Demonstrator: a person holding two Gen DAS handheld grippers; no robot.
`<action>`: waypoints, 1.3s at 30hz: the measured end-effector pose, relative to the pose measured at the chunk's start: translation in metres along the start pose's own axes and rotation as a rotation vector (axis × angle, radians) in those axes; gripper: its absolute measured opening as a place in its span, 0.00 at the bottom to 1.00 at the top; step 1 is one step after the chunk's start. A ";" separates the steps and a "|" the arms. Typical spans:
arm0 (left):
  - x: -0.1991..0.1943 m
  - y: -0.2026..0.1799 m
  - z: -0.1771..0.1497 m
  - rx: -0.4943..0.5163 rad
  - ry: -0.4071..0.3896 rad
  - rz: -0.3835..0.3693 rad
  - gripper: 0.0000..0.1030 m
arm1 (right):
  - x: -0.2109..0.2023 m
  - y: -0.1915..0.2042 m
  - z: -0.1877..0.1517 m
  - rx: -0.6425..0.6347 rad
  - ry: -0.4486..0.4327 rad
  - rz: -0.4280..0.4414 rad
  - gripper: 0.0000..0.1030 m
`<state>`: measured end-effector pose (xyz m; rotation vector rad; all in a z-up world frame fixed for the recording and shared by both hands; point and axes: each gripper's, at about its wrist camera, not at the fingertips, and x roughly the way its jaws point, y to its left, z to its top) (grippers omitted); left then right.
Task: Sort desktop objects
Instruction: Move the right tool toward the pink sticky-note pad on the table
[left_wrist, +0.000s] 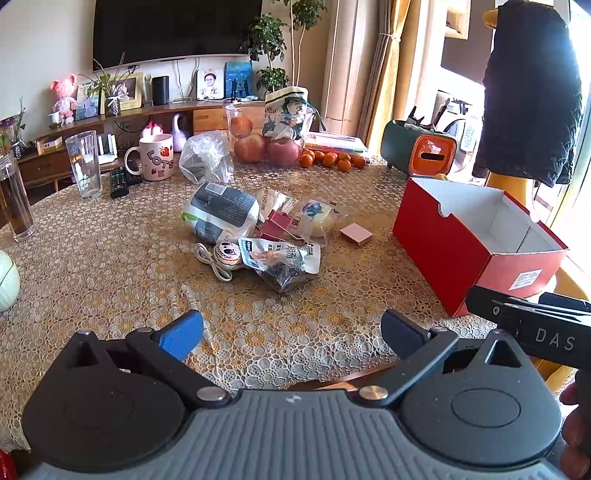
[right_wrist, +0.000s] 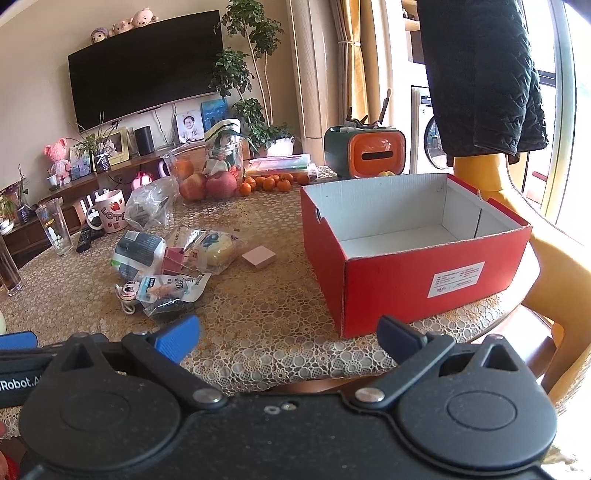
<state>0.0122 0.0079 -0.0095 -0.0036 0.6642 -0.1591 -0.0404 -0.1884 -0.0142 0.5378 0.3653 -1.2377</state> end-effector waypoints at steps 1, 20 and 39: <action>0.002 0.001 0.001 0.004 -0.003 0.003 1.00 | 0.002 0.001 0.001 -0.005 -0.002 0.003 0.99; 0.070 0.048 0.014 -0.031 0.014 0.011 1.00 | 0.076 0.025 0.026 -0.069 0.026 0.030 0.98; 0.123 0.039 0.012 0.095 0.007 -0.032 1.00 | 0.148 0.047 0.046 -0.150 0.055 0.067 0.98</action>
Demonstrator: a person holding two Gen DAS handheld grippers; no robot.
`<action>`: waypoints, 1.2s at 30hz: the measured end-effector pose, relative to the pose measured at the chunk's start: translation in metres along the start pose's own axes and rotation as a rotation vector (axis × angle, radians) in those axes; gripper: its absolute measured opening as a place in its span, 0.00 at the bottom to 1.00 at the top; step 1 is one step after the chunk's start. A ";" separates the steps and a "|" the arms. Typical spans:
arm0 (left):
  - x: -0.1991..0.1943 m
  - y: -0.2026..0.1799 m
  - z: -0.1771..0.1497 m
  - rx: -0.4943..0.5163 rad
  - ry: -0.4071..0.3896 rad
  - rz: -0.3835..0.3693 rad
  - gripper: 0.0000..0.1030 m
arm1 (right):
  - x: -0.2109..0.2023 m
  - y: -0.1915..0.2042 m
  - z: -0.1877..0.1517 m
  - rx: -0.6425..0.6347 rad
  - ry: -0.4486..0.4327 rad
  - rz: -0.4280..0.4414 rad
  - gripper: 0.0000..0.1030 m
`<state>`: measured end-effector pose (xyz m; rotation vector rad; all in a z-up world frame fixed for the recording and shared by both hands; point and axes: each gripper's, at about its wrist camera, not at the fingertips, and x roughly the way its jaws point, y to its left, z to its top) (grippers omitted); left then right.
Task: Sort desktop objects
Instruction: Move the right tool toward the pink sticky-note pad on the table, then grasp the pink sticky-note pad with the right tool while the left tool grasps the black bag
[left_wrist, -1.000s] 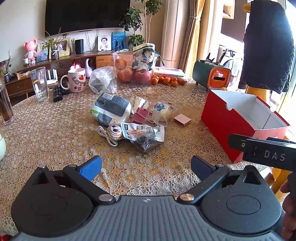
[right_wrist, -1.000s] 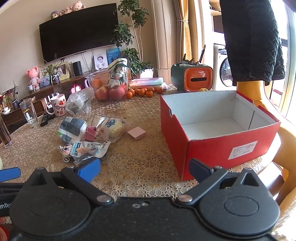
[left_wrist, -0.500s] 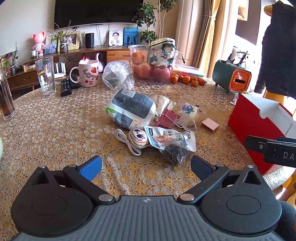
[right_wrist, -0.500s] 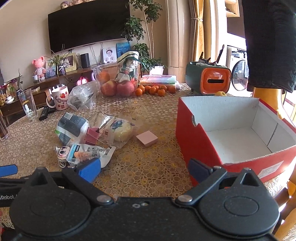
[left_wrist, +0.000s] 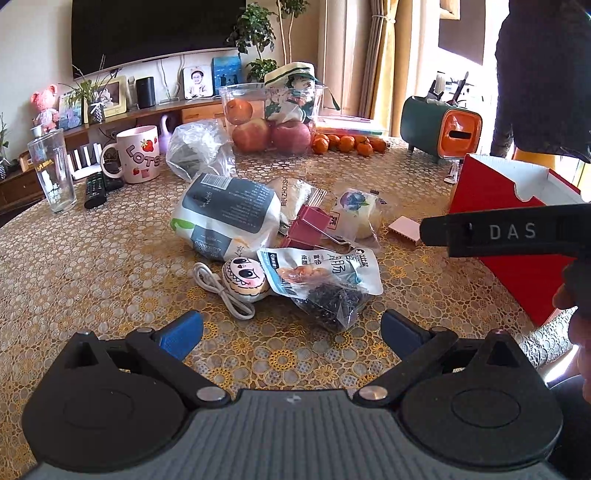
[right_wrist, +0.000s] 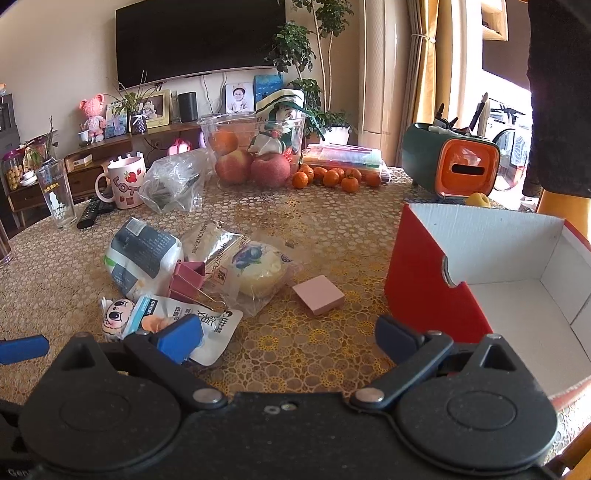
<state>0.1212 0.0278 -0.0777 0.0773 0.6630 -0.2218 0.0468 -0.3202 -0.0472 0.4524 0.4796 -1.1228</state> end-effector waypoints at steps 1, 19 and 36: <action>0.002 -0.001 0.000 0.004 -0.001 -0.001 1.00 | 0.005 0.001 0.001 -0.008 -0.002 -0.003 0.98; 0.039 -0.024 -0.002 0.061 -0.028 -0.010 0.94 | 0.101 -0.019 0.006 -0.069 0.037 -0.062 0.85; 0.049 -0.030 -0.005 0.068 -0.013 -0.029 0.61 | 0.120 -0.035 0.003 -0.037 0.042 0.017 0.77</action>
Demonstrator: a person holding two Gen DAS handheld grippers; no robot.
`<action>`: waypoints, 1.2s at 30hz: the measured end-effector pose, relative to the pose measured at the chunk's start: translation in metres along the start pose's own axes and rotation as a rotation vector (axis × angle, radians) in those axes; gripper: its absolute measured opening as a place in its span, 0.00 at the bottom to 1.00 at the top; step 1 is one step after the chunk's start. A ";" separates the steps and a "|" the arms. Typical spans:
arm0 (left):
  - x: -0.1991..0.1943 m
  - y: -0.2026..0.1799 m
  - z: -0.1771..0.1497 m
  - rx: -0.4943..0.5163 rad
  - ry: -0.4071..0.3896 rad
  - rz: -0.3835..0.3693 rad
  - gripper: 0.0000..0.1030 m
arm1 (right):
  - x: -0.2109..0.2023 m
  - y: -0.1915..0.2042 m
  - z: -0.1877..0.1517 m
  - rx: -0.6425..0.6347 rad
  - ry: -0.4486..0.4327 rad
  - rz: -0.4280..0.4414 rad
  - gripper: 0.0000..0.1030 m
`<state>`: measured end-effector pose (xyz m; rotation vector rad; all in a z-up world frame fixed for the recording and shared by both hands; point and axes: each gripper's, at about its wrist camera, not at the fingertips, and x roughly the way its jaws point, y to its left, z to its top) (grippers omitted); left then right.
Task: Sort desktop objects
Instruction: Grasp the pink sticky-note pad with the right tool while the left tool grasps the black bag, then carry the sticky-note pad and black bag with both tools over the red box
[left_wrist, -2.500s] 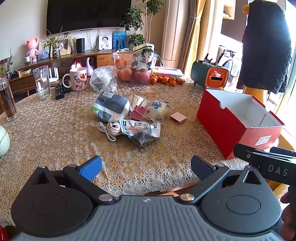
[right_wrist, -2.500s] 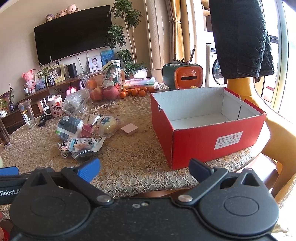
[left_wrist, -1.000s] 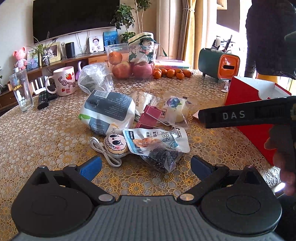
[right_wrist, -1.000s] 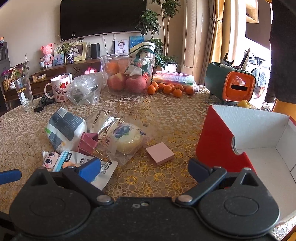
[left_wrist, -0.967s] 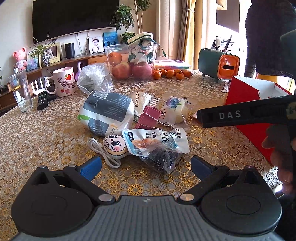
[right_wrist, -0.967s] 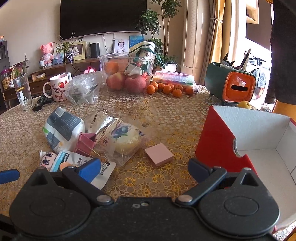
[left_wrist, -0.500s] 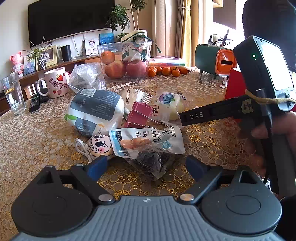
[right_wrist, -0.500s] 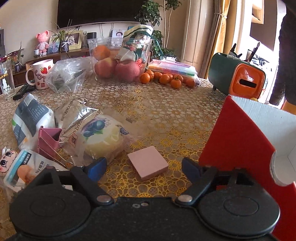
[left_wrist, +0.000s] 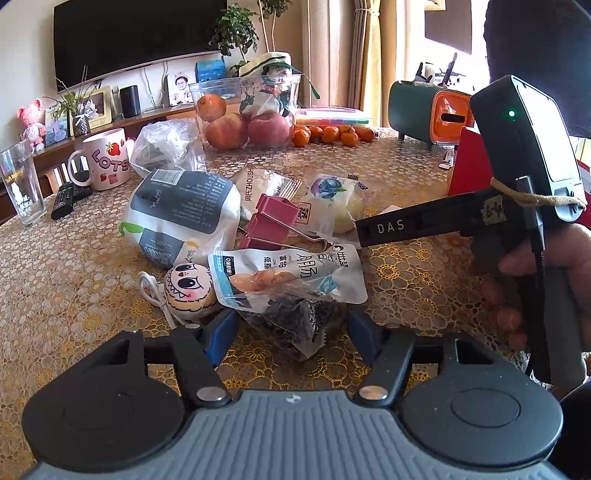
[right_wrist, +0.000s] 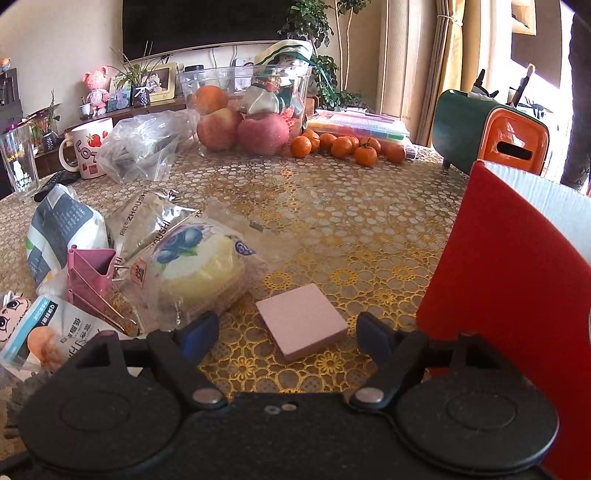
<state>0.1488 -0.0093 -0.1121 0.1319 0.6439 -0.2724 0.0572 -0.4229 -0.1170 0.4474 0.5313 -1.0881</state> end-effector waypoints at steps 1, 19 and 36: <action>0.000 0.000 0.000 0.002 0.002 -0.003 0.60 | 0.000 -0.001 0.000 -0.002 -0.001 0.000 0.75; -0.005 0.004 0.001 -0.020 0.023 -0.047 0.40 | -0.014 -0.002 0.002 -0.003 -0.006 -0.056 0.49; -0.056 -0.009 0.006 -0.006 -0.035 -0.060 0.39 | -0.090 0.008 -0.010 0.027 -0.008 -0.040 0.49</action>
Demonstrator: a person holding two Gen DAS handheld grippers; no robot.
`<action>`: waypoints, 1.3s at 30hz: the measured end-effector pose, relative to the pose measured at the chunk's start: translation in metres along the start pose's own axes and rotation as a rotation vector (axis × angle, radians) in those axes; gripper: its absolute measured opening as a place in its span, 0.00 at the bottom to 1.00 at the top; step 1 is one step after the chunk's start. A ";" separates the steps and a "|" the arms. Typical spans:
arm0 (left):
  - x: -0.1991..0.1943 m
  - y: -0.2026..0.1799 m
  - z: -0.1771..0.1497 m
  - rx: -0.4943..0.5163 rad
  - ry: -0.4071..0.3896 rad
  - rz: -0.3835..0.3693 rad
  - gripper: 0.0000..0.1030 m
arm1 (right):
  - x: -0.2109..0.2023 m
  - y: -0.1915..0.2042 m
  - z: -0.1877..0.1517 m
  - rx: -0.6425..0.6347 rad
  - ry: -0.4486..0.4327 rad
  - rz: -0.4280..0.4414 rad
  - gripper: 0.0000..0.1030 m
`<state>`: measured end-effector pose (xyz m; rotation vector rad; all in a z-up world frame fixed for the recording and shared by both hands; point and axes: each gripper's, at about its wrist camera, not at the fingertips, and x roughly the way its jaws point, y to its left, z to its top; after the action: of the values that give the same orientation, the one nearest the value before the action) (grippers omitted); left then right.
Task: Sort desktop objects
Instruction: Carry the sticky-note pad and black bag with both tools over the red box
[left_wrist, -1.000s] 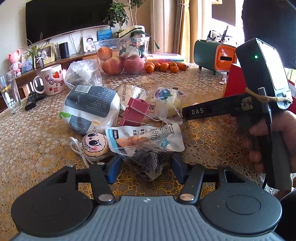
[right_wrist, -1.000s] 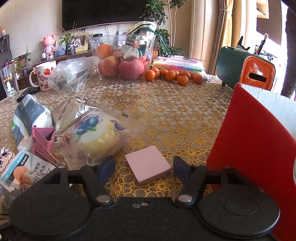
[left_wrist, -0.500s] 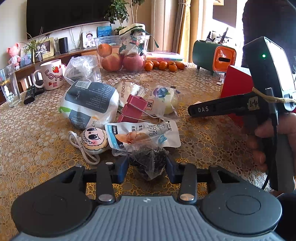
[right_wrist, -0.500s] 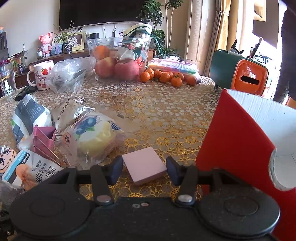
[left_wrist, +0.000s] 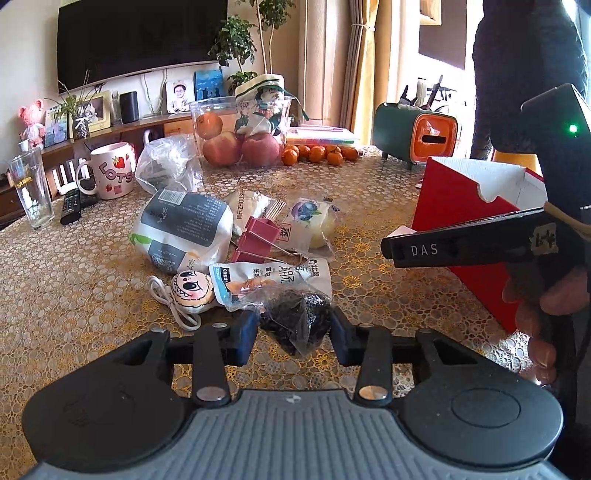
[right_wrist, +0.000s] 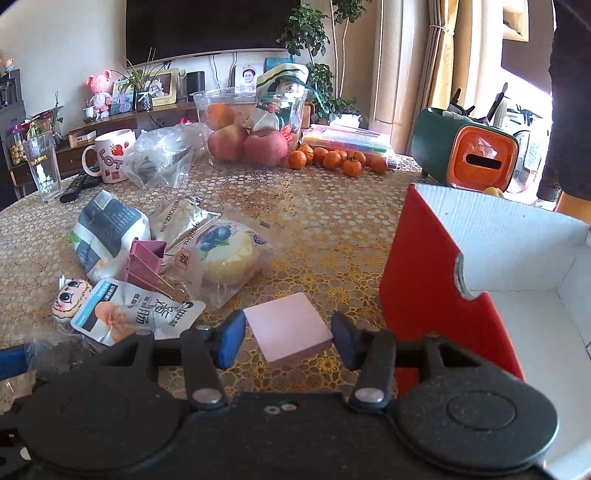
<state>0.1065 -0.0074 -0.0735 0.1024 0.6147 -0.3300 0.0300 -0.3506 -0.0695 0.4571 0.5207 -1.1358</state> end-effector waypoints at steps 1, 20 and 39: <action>-0.004 -0.003 0.001 0.005 -0.006 -0.002 0.39 | -0.007 0.000 0.000 0.004 -0.004 0.006 0.49; -0.067 -0.067 0.030 0.101 -0.098 -0.060 0.39 | -0.120 -0.041 -0.005 0.053 -0.132 0.007 0.49; -0.058 -0.146 0.060 0.189 -0.126 -0.154 0.39 | -0.158 -0.125 -0.017 0.130 -0.176 -0.112 0.49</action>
<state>0.0464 -0.1411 0.0095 0.2143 0.4668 -0.5393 -0.1412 -0.2703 0.0023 0.4397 0.3232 -1.3092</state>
